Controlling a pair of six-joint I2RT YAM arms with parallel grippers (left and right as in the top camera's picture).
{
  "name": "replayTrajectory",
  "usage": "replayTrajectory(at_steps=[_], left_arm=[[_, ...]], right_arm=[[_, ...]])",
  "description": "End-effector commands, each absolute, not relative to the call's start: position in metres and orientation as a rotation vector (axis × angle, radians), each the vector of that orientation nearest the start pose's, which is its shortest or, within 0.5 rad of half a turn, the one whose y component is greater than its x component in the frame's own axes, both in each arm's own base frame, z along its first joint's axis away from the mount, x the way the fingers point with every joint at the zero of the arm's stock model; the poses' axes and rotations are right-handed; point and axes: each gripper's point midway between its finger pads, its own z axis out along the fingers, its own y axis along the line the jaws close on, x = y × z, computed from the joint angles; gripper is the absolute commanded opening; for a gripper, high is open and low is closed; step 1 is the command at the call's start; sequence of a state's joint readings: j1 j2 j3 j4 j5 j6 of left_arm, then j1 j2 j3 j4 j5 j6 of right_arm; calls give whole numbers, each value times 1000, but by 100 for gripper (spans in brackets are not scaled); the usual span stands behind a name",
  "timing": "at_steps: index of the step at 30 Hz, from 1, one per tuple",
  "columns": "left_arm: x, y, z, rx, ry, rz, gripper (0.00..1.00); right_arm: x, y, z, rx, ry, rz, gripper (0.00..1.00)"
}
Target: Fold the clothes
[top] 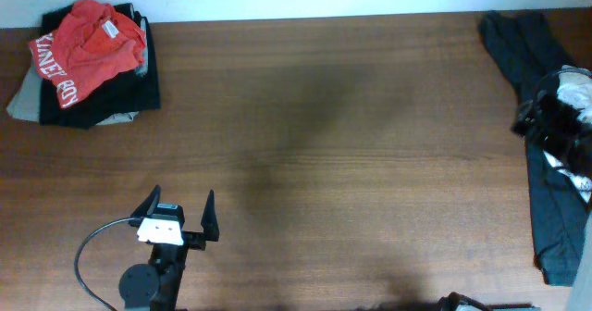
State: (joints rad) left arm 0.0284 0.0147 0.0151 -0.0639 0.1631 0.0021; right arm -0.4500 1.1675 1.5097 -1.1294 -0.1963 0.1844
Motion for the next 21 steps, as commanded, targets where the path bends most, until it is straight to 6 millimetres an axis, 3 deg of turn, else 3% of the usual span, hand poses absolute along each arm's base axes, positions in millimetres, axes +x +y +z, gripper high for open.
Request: replayTrajectory(at_steps=[1, 6, 8, 10, 14, 21], left_arm=[[245, -19, 160, 87, 1633, -108, 100], [245, -19, 160, 87, 1633, -108, 99], [245, -19, 160, 87, 1633, -108, 100], [245, -19, 160, 87, 1633, -108, 99], [245, -19, 160, 87, 1633, -108, 99], [245, -19, 160, 87, 1633, -108, 99]], right_arm=[[264, -50, 366, 439, 2150, 142, 99], [215, -16, 400, 273, 2025, 91, 99], [186, -6, 402, 228, 1996, 118, 99], [171, -5, 395, 228, 1987, 116, 99], [160, -9, 360, 246, 1986, 89, 98], [192, -5, 279, 242, 1865, 153, 99]])
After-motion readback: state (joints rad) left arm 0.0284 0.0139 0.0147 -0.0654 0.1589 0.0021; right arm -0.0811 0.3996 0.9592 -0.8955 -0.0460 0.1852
